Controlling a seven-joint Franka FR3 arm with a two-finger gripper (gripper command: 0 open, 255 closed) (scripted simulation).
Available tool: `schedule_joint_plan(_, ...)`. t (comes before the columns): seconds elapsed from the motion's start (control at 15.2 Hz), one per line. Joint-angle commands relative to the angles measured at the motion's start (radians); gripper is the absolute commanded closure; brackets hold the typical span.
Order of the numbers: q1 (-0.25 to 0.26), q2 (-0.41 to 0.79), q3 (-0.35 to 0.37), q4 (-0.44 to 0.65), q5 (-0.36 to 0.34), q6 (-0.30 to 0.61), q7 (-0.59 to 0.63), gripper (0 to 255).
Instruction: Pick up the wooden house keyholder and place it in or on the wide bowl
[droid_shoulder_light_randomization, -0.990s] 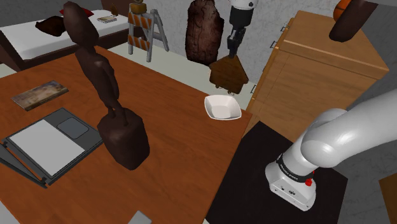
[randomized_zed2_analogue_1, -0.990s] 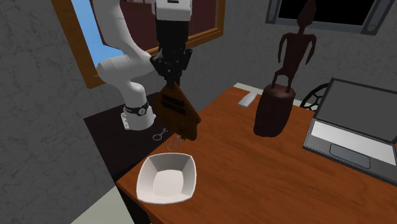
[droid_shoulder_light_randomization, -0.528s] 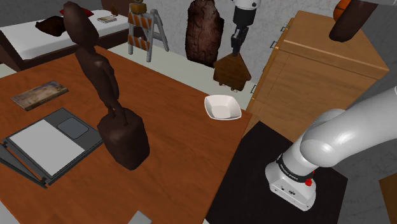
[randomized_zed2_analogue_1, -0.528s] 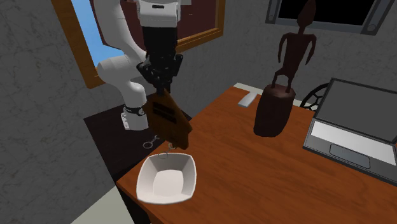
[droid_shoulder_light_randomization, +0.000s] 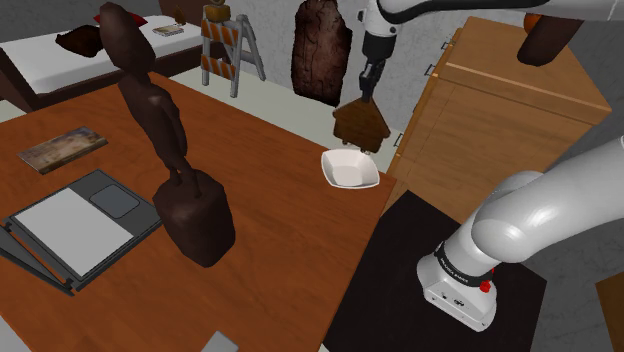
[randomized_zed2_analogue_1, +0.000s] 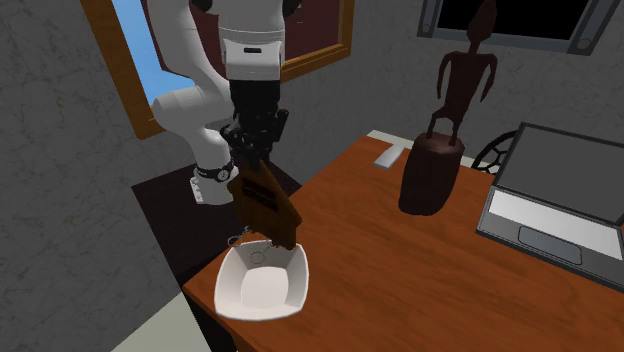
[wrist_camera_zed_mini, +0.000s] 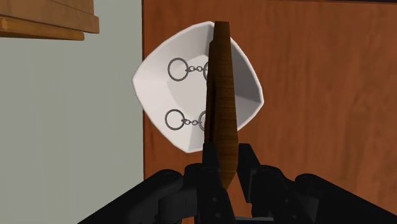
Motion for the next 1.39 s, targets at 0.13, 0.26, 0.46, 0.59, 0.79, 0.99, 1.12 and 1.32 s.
schedule_joint_plan(0.13, 0.0, 0.002, -0.001, -0.053, -0.001, 0.055, 0.004, 255)
schedule_joint_plan(0.26, 0.0, 0.005, -0.001, -0.077, -0.002, 0.083, 0.005, 255)
schedule_joint_plan(0.46, -0.001, 0.011, -0.002, -0.112, -0.003, 0.124, 0.008, 255)
schedule_joint_plan(0.59, -0.001, 0.016, -0.002, -0.134, -0.004, 0.151, 0.009, 255)
schedule_joint_plan(0.79, -0.001, 0.026, -0.003, -0.166, -0.005, 0.193, 0.012, 255)
schedule_joint_plan(0.99, -0.002, 0.038, -0.003, -0.196, -0.006, 0.235, 0.014, 255)
schedule_joint_plan(1.12, -0.002, 0.047, -0.004, -0.216, -0.007, 0.263, 0.016, 255)
schedule_joint_plan(1.32, -0.002, 0.053, -0.004, -0.227, -0.008, 0.281, 0.017, 255)
